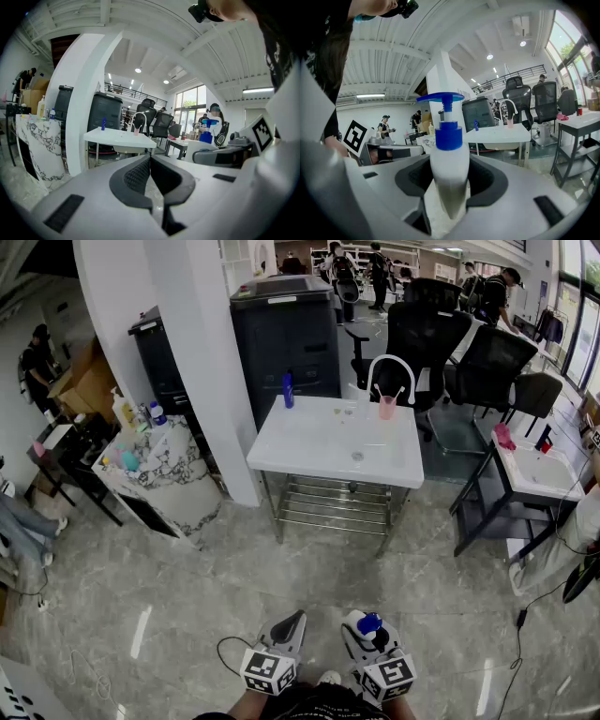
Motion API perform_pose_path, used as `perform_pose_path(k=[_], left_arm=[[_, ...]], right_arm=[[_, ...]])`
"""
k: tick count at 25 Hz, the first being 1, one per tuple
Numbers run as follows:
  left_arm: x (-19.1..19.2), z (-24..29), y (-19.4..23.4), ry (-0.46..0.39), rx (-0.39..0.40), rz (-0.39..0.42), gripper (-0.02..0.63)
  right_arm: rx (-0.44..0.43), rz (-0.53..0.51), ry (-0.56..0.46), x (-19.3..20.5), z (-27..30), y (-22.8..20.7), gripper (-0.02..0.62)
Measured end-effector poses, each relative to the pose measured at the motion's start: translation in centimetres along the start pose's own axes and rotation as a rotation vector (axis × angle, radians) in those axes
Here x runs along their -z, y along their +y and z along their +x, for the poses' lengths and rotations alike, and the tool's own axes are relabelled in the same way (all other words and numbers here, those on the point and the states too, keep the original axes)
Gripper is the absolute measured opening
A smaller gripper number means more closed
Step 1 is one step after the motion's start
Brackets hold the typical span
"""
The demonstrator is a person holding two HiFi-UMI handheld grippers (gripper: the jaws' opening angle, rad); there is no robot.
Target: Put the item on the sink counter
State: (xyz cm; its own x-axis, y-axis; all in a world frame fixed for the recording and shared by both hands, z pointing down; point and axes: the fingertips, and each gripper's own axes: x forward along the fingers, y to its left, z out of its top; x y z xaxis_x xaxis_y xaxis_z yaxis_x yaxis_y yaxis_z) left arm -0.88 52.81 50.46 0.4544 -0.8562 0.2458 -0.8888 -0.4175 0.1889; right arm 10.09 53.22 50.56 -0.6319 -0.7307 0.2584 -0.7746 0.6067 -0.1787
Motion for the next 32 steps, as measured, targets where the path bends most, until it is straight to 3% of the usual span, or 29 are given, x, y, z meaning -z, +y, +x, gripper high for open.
perform_pose_path(k=[10,17,24,32], left_arm=[[-0.2,-3.1,-0.9,-0.048,-0.002,0.018,0.008],[0.9,-3.4,1.1,-0.026,-0.035,-0.005,0.008],[0.4,1.5,4.0,-0.024,0.028,-0.007,0.008],[-3.6,8.4,9.9,-0.012,0.132,0.023,0.008]], right_arm=[[0.006,0.010,-0.030,0.2,-1.4,1.8,0.202],[0.030,0.025,-0.014,0.6,-0.8,0.9,0.202],[0.097,0.022,-0.002,0.2,3.1,-1.7,0.202],[0.174,0.029,-0.023,-4.0,10.8,-4.0,0.202]])
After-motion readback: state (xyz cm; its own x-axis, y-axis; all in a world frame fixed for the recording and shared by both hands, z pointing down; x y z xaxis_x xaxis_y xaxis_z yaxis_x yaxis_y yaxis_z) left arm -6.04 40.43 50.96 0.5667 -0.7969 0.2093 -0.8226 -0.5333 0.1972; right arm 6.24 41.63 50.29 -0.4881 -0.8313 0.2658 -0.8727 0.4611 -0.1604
